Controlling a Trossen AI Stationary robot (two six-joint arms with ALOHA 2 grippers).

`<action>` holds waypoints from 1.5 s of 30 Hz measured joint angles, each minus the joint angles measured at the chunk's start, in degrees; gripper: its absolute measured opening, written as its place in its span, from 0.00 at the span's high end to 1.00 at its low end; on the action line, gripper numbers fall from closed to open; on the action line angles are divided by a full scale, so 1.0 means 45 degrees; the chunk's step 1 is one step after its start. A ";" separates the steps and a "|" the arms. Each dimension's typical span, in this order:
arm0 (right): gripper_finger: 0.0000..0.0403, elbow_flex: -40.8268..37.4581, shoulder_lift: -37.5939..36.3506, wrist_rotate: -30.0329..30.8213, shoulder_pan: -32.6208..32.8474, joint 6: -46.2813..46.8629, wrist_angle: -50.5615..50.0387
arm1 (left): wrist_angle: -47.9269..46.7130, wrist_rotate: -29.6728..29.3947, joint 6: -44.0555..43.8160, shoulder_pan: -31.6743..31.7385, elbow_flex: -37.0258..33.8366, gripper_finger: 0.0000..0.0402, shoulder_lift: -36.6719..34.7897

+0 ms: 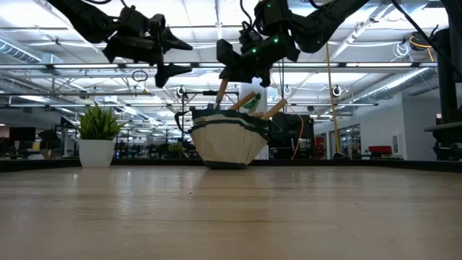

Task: Pick & Place Garden tools in Gardening bag
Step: Put the brown trowel into the green gardening bag

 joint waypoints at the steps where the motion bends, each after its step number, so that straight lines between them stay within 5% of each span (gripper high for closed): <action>1: 0.84 0.0000 0.0000 -0.0137 -0.0032 0.0121 -0.0072 | 0.0000 -0.0005 -0.0007 -0.0077 -0.0002 0.27 0.0000; 22: 0.84 0.0015 0.0000 -0.1267 -0.0250 0.0715 -0.1538 | 0.0010 -0.1345 -0.0121 -0.1073 -0.0002 0.27 0.0000; 45: 0.68 0.0000 0.0000 -0.1252 -0.0245 -0.1323 -0.1305 | 0.0230 -0.1428 -0.0242 -0.1390 -0.0012 0.27 0.0000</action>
